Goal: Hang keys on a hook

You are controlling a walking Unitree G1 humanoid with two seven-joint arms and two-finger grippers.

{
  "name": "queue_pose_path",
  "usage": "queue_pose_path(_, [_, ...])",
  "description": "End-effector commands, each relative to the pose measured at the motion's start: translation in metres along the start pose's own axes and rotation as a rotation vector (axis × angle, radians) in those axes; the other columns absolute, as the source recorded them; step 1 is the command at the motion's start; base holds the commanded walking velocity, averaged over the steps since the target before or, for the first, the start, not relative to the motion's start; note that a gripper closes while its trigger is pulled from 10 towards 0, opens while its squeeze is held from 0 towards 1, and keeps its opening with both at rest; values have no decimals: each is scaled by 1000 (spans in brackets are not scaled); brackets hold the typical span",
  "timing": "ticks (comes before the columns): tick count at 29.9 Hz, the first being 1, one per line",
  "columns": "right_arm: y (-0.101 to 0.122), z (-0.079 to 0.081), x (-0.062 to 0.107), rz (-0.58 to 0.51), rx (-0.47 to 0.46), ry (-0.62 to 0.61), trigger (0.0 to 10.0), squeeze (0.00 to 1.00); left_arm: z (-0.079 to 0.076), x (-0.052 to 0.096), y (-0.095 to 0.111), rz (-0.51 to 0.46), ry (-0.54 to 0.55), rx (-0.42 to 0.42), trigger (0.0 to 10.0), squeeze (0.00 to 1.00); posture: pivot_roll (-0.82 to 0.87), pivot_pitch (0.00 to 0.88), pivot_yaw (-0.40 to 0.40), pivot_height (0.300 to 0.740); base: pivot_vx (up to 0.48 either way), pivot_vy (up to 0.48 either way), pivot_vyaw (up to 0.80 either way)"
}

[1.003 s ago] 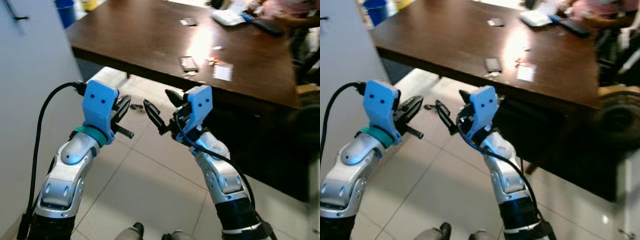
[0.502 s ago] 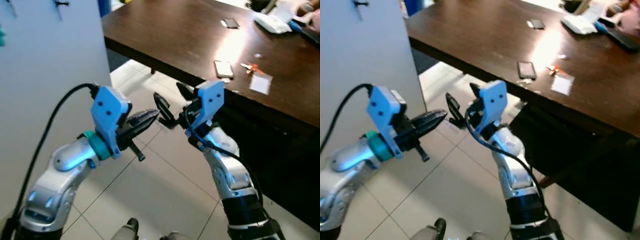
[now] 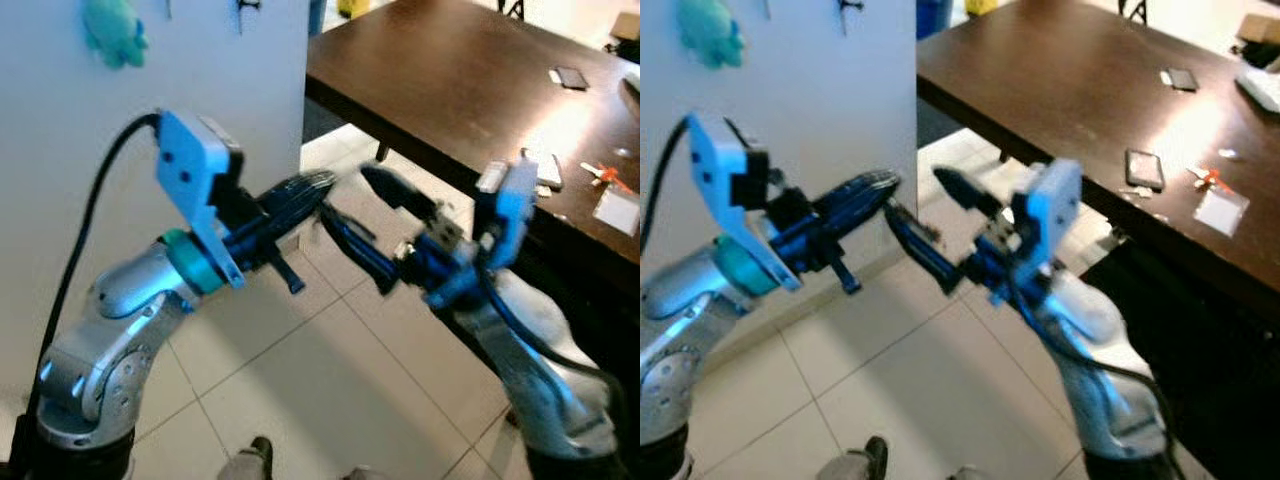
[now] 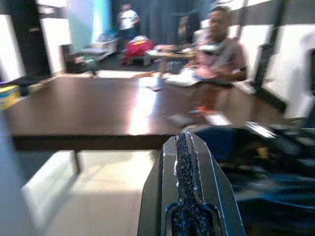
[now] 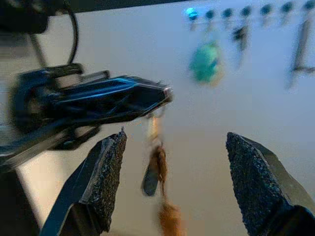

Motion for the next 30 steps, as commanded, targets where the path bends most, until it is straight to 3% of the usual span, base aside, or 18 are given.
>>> queue_pose_path(1, [1, 10, 9, 17, -41, 53, 10000, 0, -2, 1, -5, 15, 0, 14, 10000, 0, 0, 77, 25, 740, 0, 0, 700])
queue_pose_path(5, [-2, 18, 21, 56, -91, 95, 10000, 0, 0, 1, -6, 22, 7, 21, 10000, 0, -9, 76, 27, 740, 0, 0, 691])
queue_pose_path(6, [-7, 22, 30, 100, -102, 127, 10000, 0, 1, 1, -7, 27, 9, 25, 10000, 0, -15, 78, 29, 740, 0, 0, 663])
queue_pose_path(10, [-15, 24, 46, 192, -87, 172, 10000, 0, 3, 0, -9, 36, 16, 29, 10000, 0, -18, 74, 28, 740, 0, 0, 669])
queue_pose_path(15, [-8, 11, 60, 257, -35, 150, 10000, 0, 11, -1, -11, 45, 52, 18, 10000, 0, -26, 75, 27, 740, 0, 0, 679])
queue_pose_path(23, [-3, 3, 60, 229, -46, 89, 10000, 0, 14, -6, -8, 19, 78, 15, 10000, 0, -32, 76, 34, 740, 0, 0, 424])
queue_pose_path(30, [-7, -2, 44, 164, -85, 23, 10000, 0, 14, -14, 0, -22, 83, -10, 10000, 0, -20, 65, 24, 740, 454, 0, 0])
Point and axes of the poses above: a point about 5 cm out from each wrist's last joint towards the gripper, its own x axis pointing back from the gripper into the wrist, its own y axis along the axis of the wrist's last joint, z = x × y, the point moved 5 cm from there along -x, pointing out of the wrist towards the gripper, and after that the axes turned 7 degrees about x, right-handed, at the moved point
